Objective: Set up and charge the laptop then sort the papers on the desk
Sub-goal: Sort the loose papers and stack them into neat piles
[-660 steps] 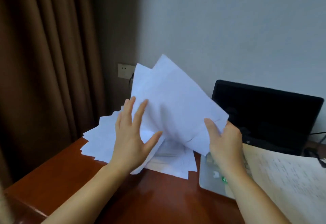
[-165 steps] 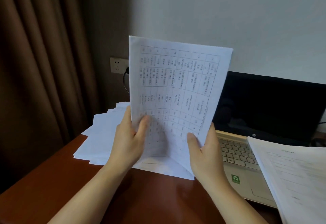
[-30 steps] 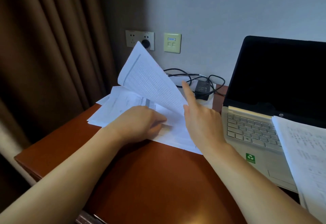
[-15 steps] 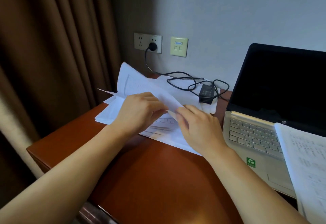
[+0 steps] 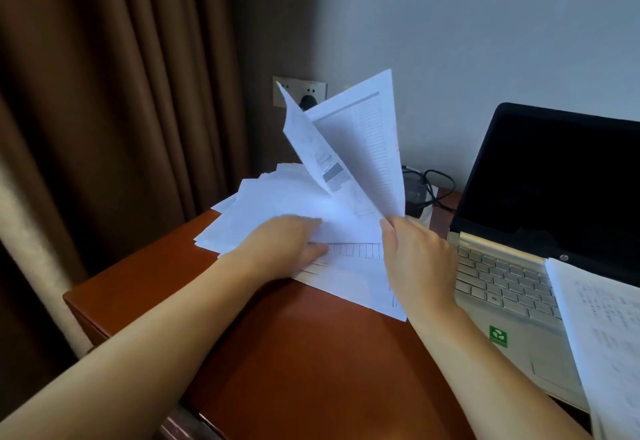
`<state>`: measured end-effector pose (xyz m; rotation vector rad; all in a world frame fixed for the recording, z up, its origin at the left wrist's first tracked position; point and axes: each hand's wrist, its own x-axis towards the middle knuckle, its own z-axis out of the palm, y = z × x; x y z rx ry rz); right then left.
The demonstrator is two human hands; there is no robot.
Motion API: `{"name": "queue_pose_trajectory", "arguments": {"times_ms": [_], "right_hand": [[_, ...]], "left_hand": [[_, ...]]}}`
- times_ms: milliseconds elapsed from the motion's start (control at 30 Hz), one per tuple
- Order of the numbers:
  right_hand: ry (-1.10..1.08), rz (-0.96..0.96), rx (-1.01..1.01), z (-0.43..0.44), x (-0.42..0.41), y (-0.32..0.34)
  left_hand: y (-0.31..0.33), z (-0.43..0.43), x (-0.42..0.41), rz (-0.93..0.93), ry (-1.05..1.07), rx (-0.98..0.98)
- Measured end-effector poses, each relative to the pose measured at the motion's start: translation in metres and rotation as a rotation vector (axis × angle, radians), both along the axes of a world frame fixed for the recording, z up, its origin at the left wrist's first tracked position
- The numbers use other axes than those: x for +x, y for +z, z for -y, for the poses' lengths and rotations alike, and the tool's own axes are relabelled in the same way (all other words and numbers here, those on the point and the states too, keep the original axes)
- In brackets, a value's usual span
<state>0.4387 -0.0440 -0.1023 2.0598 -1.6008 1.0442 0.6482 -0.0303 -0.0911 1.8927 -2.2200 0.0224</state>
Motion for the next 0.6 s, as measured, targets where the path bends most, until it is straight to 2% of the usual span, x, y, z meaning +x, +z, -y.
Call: {"name": "queue_pose_trajectory", "arguments": {"times_ms": [167, 333, 433, 600], "right_hand": [[0.016, 0.028, 0.004, -0.0010, -0.0022, -0.0033], [0.065, 0.156, 0.031, -0.0002, -0.0063, -0.0045], [0.071, 0.146, 0.043, 0.0004, -0.0057, -0.0057], [0.114, 0.186, -0.018, -0.0006, -0.0053, -0.0036]], "left_hand": [[-0.0057, 0.0044, -0.0068, 0.184, 0.026, -0.002], [-0.0078, 0.0063, -0.0045, 0.211, 0.034, -0.037], [-0.0077, 0.0081, -0.0024, 0.178, 0.035, -0.103], [-0.0034, 0.0052, -0.0004, 0.022, 0.001, -0.155]]}}
